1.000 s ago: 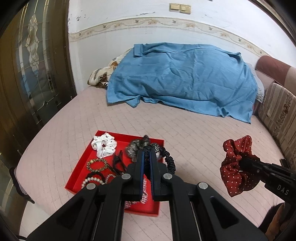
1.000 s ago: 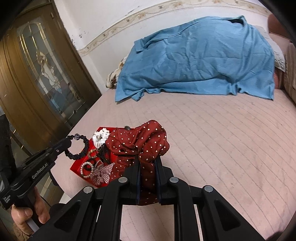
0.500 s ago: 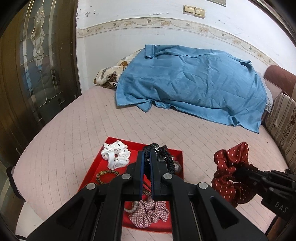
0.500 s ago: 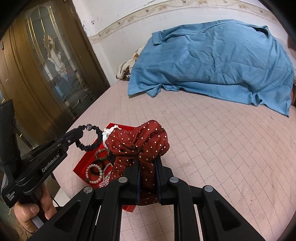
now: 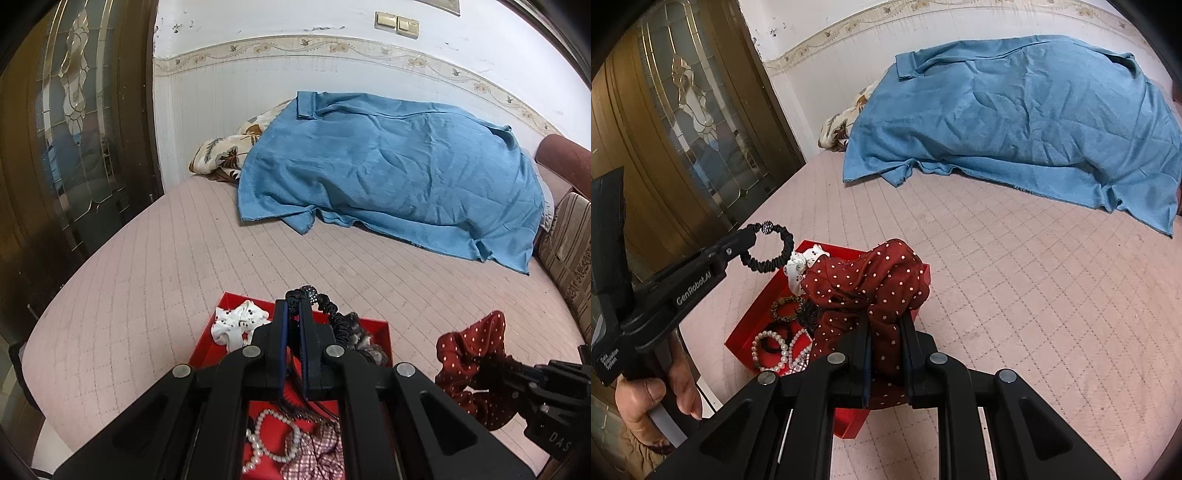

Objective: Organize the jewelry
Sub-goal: 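Lower the hair tie and scrunchie into the red tray and open both grippers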

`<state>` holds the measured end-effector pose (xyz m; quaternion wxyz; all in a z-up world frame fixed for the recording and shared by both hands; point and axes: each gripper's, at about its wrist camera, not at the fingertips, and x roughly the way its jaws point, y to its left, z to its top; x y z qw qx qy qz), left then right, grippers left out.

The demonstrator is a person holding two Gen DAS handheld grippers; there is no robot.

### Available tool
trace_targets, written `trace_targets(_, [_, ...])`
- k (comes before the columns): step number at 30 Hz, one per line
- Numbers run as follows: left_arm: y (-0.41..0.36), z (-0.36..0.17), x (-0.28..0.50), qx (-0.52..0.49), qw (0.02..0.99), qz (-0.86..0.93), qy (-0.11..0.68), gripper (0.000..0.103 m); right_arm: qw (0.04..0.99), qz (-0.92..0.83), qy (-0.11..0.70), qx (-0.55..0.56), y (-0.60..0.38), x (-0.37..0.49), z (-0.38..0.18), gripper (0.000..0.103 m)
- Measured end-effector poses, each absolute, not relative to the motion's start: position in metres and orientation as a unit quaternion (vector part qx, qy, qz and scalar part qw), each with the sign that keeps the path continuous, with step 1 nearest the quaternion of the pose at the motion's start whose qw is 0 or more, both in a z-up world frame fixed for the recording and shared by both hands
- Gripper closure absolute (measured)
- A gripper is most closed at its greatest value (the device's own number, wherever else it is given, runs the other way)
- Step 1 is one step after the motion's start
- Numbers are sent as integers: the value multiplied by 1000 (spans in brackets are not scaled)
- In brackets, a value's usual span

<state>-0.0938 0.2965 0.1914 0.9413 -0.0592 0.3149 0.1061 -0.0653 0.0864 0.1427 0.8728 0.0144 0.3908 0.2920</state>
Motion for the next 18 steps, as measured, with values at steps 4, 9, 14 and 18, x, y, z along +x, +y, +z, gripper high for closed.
trace_targets(4, [306, 186, -82, -58, 940, 104, 319, 98, 870, 291, 397, 10, 93, -61, 136, 88])
trace_targets(9, [318, 177, -75, -68, 938, 103, 325, 97, 868, 290, 404, 8, 100, -55, 130, 88])
trace_targets(14, [330, 168, -72, -83, 935, 102, 329, 97, 865, 287, 411, 5, 106, -49, 123, 88])
trace_targets(18, [343, 164, -70, -101, 934, 94, 328, 97, 863, 284, 417, 6, 110, -45, 118, 88])
